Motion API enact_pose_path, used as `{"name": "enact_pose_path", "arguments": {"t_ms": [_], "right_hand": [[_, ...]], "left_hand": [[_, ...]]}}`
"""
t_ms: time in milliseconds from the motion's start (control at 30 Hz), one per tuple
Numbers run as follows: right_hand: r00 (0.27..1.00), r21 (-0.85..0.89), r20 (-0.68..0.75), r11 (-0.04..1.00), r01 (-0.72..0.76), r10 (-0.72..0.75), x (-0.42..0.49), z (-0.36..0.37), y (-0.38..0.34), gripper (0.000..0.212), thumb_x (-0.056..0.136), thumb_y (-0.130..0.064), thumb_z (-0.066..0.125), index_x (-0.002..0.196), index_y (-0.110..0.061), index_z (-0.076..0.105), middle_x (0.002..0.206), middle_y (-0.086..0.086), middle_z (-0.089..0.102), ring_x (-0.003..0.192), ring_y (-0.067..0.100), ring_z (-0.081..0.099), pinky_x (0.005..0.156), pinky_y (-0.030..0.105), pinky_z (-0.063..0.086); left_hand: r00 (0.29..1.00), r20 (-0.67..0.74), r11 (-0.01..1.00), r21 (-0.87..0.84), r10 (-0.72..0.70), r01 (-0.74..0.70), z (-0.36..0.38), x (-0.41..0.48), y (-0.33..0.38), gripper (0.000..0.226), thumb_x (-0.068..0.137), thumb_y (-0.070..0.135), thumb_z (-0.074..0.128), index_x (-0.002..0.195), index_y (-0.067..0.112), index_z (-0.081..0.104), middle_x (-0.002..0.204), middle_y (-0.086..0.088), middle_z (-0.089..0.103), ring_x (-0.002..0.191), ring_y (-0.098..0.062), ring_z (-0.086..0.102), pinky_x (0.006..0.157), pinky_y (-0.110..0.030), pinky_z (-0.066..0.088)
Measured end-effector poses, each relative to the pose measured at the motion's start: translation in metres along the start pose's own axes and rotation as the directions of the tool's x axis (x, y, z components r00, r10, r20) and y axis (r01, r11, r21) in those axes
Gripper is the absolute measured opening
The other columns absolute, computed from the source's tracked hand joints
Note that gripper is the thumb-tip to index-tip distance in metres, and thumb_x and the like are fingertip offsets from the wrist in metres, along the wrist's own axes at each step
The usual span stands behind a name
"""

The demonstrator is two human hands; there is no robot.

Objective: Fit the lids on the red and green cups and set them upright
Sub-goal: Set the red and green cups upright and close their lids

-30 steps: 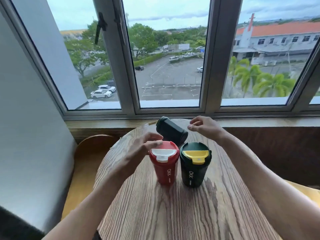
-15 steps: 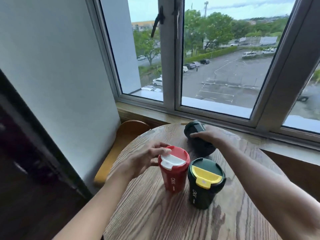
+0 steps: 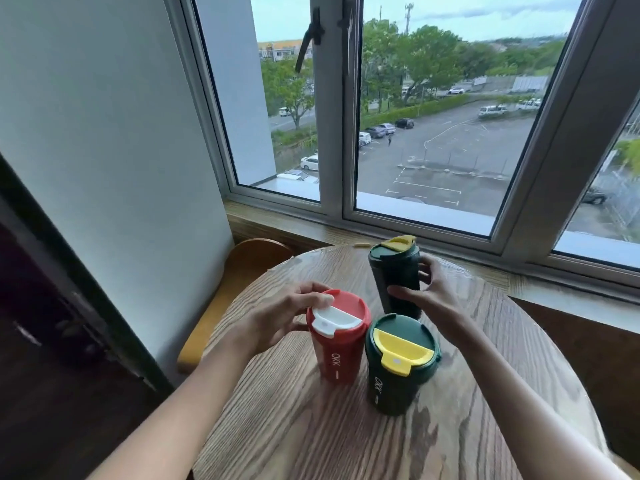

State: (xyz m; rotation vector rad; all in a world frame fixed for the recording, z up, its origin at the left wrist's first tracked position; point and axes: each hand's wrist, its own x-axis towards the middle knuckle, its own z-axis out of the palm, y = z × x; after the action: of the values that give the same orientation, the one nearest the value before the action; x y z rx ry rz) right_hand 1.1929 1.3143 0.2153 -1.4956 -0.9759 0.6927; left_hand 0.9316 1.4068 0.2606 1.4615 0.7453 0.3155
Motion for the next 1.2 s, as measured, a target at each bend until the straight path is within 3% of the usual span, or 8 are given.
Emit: {"name": "enact_pose_path", "arguments": {"t_ms": [133,267,400,567,767,967,1200], "right_hand": [[0.994,0.000,0.106,1.000,0.012,-0.012,-0.013,-0.010,0.006,0.079,0.066,-0.007,0.087,0.132,-0.019,0.044,0.126,0.008,0.057,0.120,0.023,0.053,0.096,0.036,0.050],[0.963,0.107,0.268,0.994,-0.032,0.002,-0.017,-0.017,0.004,0.073,0.069,-0.004,0.083,0.130,-0.024,0.049,0.131,0.005,0.059,0.125,0.019,0.054,0.088,0.024,0.053],[0.904,0.172,0.426,0.977,-0.125,0.041,-0.011,-0.026,0.001,0.085,0.056,-0.018,0.091,0.130,-0.033,0.054,0.134,0.000,0.062,0.129,0.016,0.054,0.105,0.036,0.046],[0.808,0.233,0.584,0.938,-0.257,0.076,-0.004,-0.031,-0.001,0.098,0.053,-0.013,0.094,0.139,-0.019,0.049,0.140,0.015,0.055,0.131,0.027,0.053,0.104,0.040,0.048],[0.736,0.277,0.672,0.895,-0.350,0.081,-0.004,-0.031,0.000,0.090,0.065,0.005,0.084,0.143,-0.010,0.043,0.142,0.021,0.052,0.132,0.034,0.051,0.103,0.041,0.049],[0.746,0.276,0.660,0.895,-0.351,0.089,-0.011,-0.028,-0.007,0.071,0.080,0.028,0.050,0.139,-0.010,0.046,0.134,0.014,0.062,0.126,0.027,0.057,0.098,0.038,0.053],[0.748,0.265,0.654,0.895,-0.360,0.108,-0.014,-0.028,-0.009,0.073,0.080,0.030,0.050,0.140,-0.011,0.045,0.134,0.013,0.062,0.126,0.026,0.058,0.096,0.037,0.054]], "left_hand": [[1.000,0.014,1.000,-0.004,0.006,-0.006,-0.001,-0.001,0.000,0.046,0.072,0.038,0.070,0.113,0.017,0.065,0.101,-0.001,0.068,0.093,-0.014,0.062,0.071,-0.024,0.048],[1.000,0.014,1.000,-0.011,0.002,-0.002,-0.001,0.000,-0.001,0.053,0.068,0.043,0.073,0.113,0.018,0.064,0.106,-0.005,0.067,0.098,-0.018,0.062,0.076,-0.027,0.049],[1.000,0.019,0.999,-0.032,0.007,-0.006,0.000,-0.002,-0.001,0.054,0.067,0.042,0.073,0.114,0.018,0.064,0.104,-0.002,0.069,0.098,-0.017,0.062,0.077,-0.028,0.048],[1.000,0.025,0.999,-0.046,0.002,-0.001,0.000,-0.003,-0.001,0.037,0.075,0.035,0.069,0.109,0.020,0.066,0.101,-0.001,0.069,0.096,-0.016,0.062,0.077,-0.028,0.048],[1.000,0.030,0.998,-0.059,0.011,-0.009,0.000,-0.002,-0.003,0.033,0.075,0.034,0.069,0.105,0.021,0.068,0.092,0.005,0.071,0.090,-0.012,0.063,0.073,-0.026,0.048],[0.999,0.034,0.999,-0.052,0.012,-0.010,0.001,-0.002,-0.002,0.037,0.075,0.034,0.068,0.109,0.019,0.065,0.094,0.002,0.069,0.089,-0.012,0.062,0.074,-0.026,0.048],[0.999,0.030,0.999,-0.052,0.011,-0.009,0.000,-0.003,-0.003,0.039,0.075,0.036,0.068,0.110,0.019,0.065,0.102,-0.003,0.067,0.096,-0.016,0.060,0.080,-0.030,0.047]]}}
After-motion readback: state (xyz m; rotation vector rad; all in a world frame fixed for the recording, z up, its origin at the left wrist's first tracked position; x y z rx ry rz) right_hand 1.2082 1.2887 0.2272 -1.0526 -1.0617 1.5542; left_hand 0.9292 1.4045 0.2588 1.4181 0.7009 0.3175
